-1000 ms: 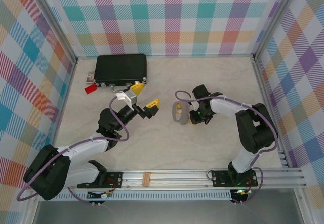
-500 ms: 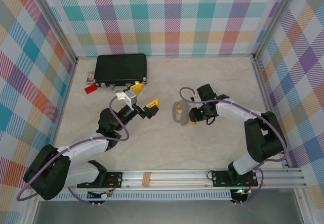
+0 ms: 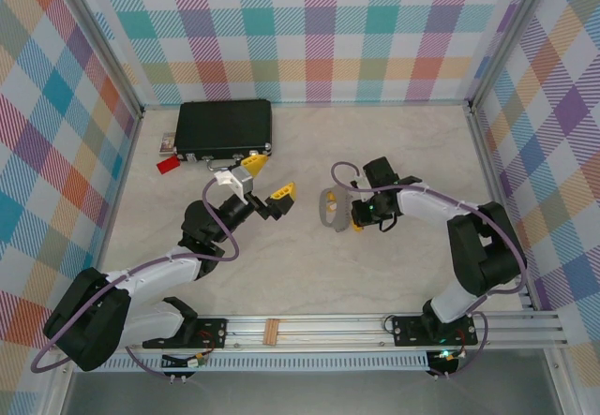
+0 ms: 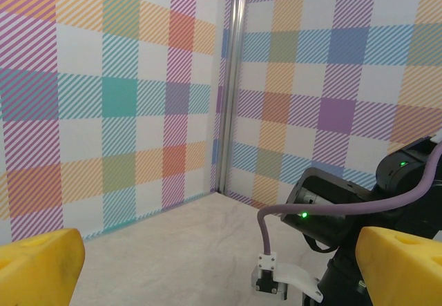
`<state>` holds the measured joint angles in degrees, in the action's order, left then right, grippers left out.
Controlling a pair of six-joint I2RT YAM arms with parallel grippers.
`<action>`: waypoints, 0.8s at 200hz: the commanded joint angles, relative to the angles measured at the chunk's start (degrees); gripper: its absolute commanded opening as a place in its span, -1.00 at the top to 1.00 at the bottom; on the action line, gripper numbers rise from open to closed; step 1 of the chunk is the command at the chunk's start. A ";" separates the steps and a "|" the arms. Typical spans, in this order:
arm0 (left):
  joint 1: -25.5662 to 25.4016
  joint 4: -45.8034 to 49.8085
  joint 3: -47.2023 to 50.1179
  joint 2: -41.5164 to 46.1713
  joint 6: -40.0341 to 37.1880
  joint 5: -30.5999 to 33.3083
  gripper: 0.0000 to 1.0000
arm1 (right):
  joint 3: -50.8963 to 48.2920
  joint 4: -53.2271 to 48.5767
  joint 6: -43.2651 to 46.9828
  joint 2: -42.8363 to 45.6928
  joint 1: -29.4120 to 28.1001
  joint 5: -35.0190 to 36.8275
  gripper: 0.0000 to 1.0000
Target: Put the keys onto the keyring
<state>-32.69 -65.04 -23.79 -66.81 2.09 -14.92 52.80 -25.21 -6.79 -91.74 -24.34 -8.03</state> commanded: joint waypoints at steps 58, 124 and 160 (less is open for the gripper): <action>0.87 -1.93 0.52 1.24 0.14 -0.11 -0.99 | 1.23 -0.61 -6.51 -5.71 1.82 -1.07 0.85; 0.87 -2.38 0.41 0.55 0.42 -0.51 -0.99 | -0.58 -2.70 -10.74 -3.75 4.94 5.66 0.75; 0.87 -2.77 0.50 0.32 0.55 -0.65 -0.99 | 0.82 -6.34 -14.58 -5.69 7.36 8.65 0.67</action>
<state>-32.47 -65.04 -23.79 -66.74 2.11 -14.94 53.45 -25.74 -17.50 -96.27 -18.61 -4.10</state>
